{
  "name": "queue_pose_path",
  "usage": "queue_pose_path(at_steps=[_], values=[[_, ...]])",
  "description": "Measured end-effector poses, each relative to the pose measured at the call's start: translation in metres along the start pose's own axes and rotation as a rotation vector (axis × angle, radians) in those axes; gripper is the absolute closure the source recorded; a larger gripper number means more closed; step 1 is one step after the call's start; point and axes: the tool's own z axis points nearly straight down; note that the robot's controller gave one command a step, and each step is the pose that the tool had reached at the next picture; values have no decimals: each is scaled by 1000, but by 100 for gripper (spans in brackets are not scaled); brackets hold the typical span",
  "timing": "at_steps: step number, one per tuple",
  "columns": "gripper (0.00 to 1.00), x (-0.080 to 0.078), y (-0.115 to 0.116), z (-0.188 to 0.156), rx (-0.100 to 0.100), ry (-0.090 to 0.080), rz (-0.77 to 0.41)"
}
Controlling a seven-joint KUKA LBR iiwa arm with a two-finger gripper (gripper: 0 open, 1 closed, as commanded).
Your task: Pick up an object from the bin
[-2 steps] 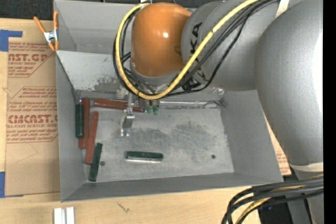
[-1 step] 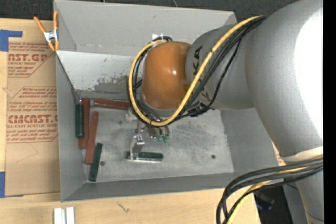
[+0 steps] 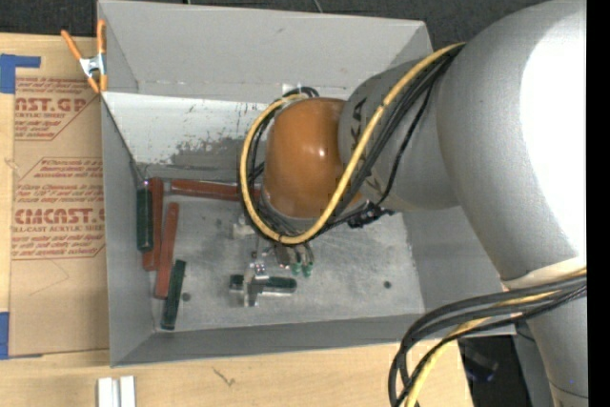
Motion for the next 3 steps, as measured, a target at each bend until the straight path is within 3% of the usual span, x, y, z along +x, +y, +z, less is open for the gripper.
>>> queue_pose_path(at_steps=[1,2,3], values=[[0,7,-17,-34,-2,-6,74],[0,25,-13,18,-3,-18,-14],[100,32,-8,13,-8,-19,335]])
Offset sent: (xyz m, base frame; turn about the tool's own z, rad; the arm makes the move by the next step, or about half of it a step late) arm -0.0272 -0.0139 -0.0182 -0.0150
